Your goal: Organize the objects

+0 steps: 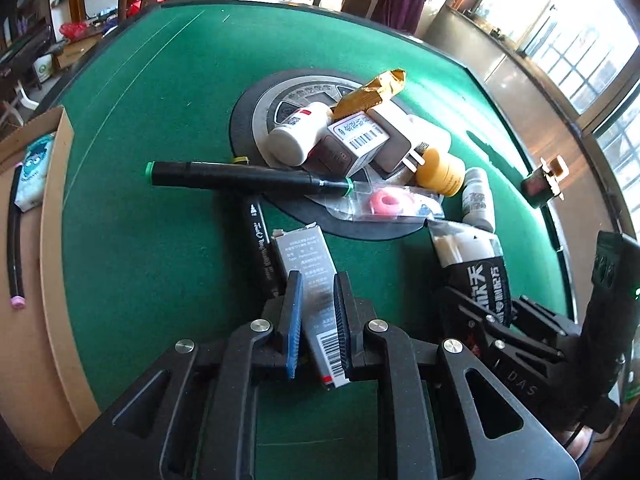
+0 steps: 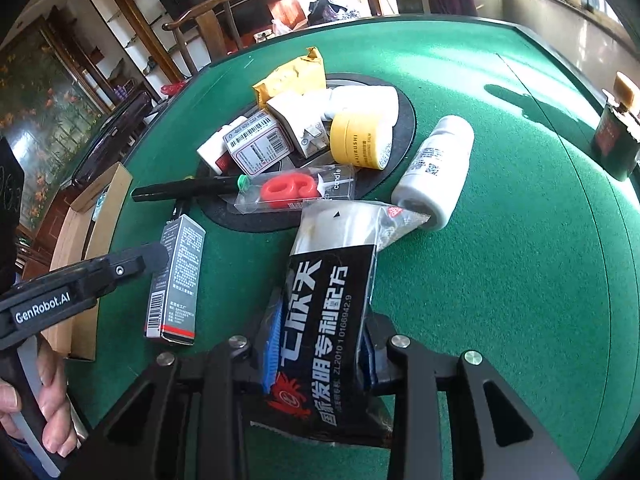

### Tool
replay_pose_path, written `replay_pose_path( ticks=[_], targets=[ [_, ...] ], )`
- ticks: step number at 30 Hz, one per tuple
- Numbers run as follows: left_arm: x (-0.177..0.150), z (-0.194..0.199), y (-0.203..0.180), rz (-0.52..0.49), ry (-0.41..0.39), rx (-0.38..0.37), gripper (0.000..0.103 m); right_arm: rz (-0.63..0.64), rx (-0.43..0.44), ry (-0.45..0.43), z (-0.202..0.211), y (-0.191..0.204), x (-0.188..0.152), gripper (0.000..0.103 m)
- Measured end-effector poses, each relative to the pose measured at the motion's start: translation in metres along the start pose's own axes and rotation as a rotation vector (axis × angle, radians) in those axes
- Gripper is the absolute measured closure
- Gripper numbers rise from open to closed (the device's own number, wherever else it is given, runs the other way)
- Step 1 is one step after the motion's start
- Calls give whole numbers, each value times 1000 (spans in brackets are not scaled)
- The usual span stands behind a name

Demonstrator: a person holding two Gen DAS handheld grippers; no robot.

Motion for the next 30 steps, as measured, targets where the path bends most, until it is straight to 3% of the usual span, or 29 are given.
replay_pose_path(
  ticks=[4, 7, 10, 12, 17, 19, 22, 26, 30],
  targets=[
    [-3, -3, 4, -8, 13, 38, 88, 5, -7, -2, 0, 0, 0, 69],
    [-3, -6, 1, 2, 18, 16, 84, 10, -12, -6, 2, -1, 0, 69],
    [0, -11, -5, -23, 21, 44, 63, 10, -12, -8, 2, -1, -1, 69],
    [2, -16, -8, -26, 25, 57, 59, 10, -12, -9, 2, -2, -1, 69],
    [3, -24, -18, -111, -21, 110, 59, 23, -21, -11, 2, -2, -1, 69],
    [-8, -36, -23, -146, 26, 96, 61, 31, -26, -13, 3, -2, -1, 69],
    [-13, -35, -28, -237, -47, 147, 76, 44, -38, -15, 3, -1, -1, 71],
    [-22, -32, -31, -322, -111, 167, 76, 107, -81, -29, 2, 3, -2, 72],
    [-24, -26, -28, -341, -192, 181, 76, 136, -89, -53, 2, 8, -1, 72]
  ],
)
Point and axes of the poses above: each gripper's, at about its wrist camera, not at the fingertips, and z roughly against the way its jaws point, y to its left, x to its top, the point moved 9 cm from there along -z, roughly the way its jaws point, and after that the axes turned 4 degrees about x, right-handed, at the moved point
